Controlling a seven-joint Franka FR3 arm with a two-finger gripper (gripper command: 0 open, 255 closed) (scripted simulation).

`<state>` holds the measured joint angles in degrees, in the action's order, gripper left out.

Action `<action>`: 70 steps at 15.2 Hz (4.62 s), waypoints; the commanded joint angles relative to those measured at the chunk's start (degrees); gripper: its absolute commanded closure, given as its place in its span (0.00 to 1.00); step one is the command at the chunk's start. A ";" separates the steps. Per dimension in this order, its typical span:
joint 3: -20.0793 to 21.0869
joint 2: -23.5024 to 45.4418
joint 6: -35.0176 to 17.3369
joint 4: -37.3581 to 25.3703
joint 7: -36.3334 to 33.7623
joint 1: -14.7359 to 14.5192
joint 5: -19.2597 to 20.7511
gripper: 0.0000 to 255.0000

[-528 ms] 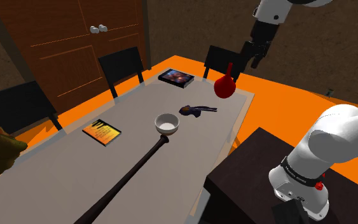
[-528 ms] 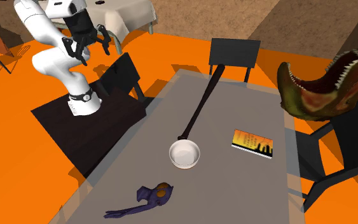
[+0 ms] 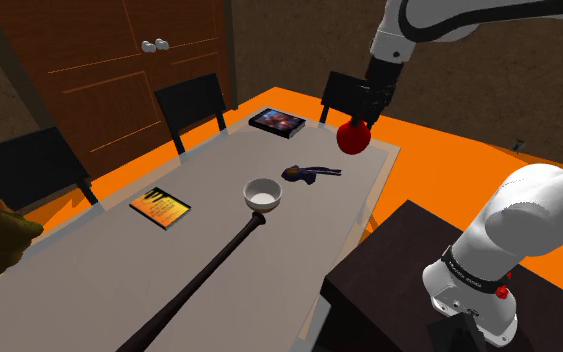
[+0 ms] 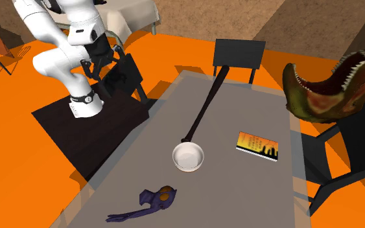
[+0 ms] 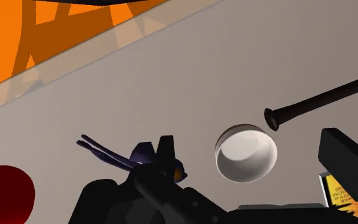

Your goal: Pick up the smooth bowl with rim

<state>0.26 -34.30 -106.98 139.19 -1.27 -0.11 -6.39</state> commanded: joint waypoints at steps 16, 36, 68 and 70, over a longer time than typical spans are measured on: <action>1.12 35.53 -26.88 -7.57 2.53 -1.58 -3.36 0.00; 2.15 79.50 -34.56 -42.68 3.35 -2.53 -4.35 0.00; 1.93 75.00 -31.35 -41.42 2.72 -2.62 -4.08 1.00; 1.89 74.33 -30.83 -41.27 2.62 -2.63 -4.03 1.00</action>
<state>2.16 40.46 -138.08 97.78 1.46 -2.68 -10.45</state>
